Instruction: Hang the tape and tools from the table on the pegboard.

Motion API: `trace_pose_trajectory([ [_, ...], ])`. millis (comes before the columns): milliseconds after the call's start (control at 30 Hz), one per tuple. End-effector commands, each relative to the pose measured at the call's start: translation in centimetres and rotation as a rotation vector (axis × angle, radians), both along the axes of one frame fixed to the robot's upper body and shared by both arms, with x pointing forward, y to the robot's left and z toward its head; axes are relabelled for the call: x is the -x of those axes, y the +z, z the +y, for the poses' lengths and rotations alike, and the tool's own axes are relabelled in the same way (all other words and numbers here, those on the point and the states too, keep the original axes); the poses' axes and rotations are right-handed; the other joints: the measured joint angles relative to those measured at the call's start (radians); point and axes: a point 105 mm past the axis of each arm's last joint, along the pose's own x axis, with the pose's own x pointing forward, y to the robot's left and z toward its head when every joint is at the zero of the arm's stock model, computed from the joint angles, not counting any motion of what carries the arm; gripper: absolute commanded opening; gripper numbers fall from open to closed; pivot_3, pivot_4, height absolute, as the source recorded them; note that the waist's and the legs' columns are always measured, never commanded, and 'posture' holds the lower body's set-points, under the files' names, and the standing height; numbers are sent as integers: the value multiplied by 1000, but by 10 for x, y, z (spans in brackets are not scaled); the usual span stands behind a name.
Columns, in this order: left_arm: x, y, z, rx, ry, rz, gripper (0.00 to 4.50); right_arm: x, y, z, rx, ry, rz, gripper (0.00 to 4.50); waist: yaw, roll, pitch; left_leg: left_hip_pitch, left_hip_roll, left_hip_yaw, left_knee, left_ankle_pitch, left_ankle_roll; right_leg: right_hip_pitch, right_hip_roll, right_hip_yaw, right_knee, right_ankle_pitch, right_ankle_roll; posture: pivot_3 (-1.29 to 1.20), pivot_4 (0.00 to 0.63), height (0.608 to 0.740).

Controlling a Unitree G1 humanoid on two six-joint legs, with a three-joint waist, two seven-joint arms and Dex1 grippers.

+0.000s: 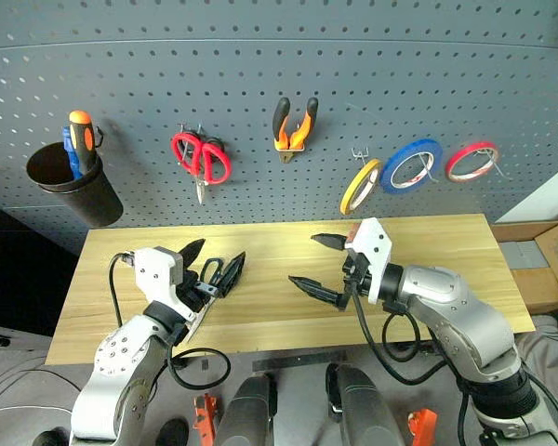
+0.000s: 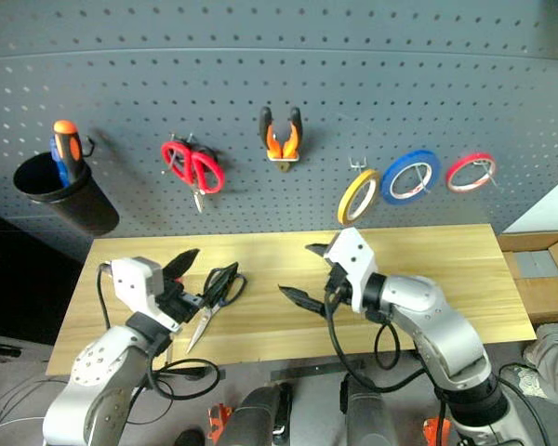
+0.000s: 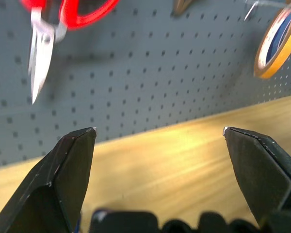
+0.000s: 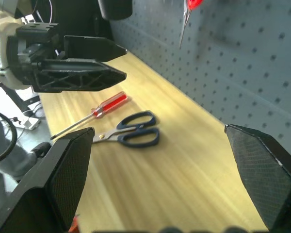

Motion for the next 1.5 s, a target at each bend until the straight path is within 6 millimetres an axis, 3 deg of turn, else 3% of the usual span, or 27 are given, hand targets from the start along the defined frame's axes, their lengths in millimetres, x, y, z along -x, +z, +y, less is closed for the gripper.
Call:
trace_pose_trajectory([
  [33,-1,-12,15,-30,78,107,4500,2,-19,-1,48,-12,28,4470,0,0,0,0,0,0,0,0,0,1,0,0,-1,0,0,-27,304,740],
  [167,-2,-34,33,-199,167,310,4500,-8,-27,-3,22,-100,45,4470,1,0,1,1,0,0,0,0,0,1,0,0,1,0,0,-12,315,740],
  [267,-7,-29,44,-279,189,404,4500,-3,-31,0,-8,-85,69,4470,3,0,2,0,0,0,0,0,0,0,0,0,1,0,0,-1,322,740],
  [467,-9,-29,47,-305,149,537,4500,-2,-36,-9,-30,-106,41,4470,4,2,3,0,0,-1,0,1,-5,0,1,0,-1,0,0,5,332,740],
  [600,-10,-49,52,-379,145,636,4500,-1,-35,-7,-31,-108,28,4470,3,4,5,1,0,-1,-1,1,-6,-1,1,0,-1,0,0,2,340,740],
  [933,-27,-73,51,-413,144,694,4500,0,-32,-7,-29,-121,21,4470,3,4,7,0,0,-1,-2,0,-7,-1,1,1,-2,0,0,-12,350,740],
  [1133,-28,-88,36,-409,88,710,4500,-1,-32,-8,-18,-140,21,4470,3,5,10,0,0,-1,-3,0,-7,-1,0,1,-3,0,0,-28,355,740],
  [1500,-38,-105,53,-467,173,748,4500,-6,-29,-12,-4,-175,5,4470,1,7,14,0,0,-2,-3,-1,-5,-1,0,0,-4,0,1,-51,369,740],
])
